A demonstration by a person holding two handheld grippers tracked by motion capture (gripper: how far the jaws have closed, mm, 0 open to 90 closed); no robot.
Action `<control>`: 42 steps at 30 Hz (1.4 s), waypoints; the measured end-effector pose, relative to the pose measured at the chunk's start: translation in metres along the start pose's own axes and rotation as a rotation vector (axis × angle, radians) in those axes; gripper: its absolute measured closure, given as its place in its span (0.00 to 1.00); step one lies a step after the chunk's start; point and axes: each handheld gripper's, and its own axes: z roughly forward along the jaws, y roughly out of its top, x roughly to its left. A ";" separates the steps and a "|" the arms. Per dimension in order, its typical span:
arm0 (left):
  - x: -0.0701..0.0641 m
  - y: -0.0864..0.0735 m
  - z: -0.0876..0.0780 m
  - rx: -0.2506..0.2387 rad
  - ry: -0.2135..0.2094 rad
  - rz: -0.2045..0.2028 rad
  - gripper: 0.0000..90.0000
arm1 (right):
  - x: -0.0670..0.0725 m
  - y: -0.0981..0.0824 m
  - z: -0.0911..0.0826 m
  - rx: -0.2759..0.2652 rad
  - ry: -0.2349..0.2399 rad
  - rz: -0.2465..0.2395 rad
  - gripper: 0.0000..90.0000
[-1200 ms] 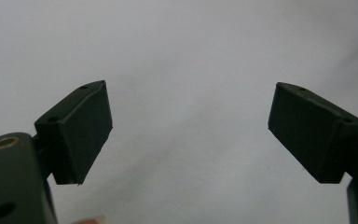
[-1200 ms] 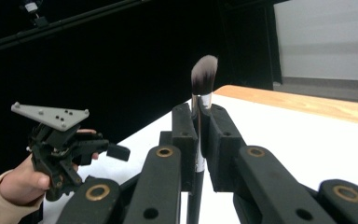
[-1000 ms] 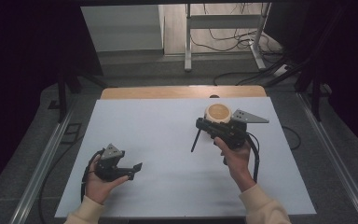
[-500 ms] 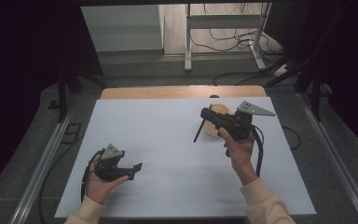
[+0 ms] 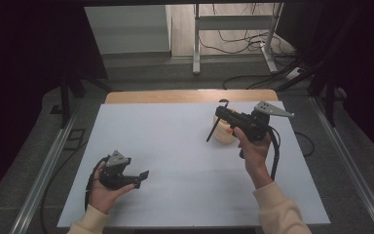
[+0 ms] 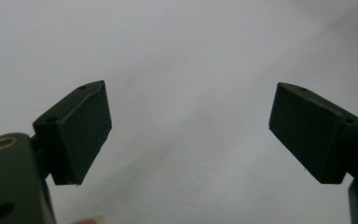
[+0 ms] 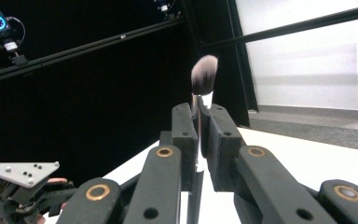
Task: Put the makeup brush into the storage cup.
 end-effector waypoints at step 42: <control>-0.001 0.001 -0.001 -0.002 0.000 0.002 0.15 | -0.053 0.018 -0.025 -0.124 -0.140 0.049 0.91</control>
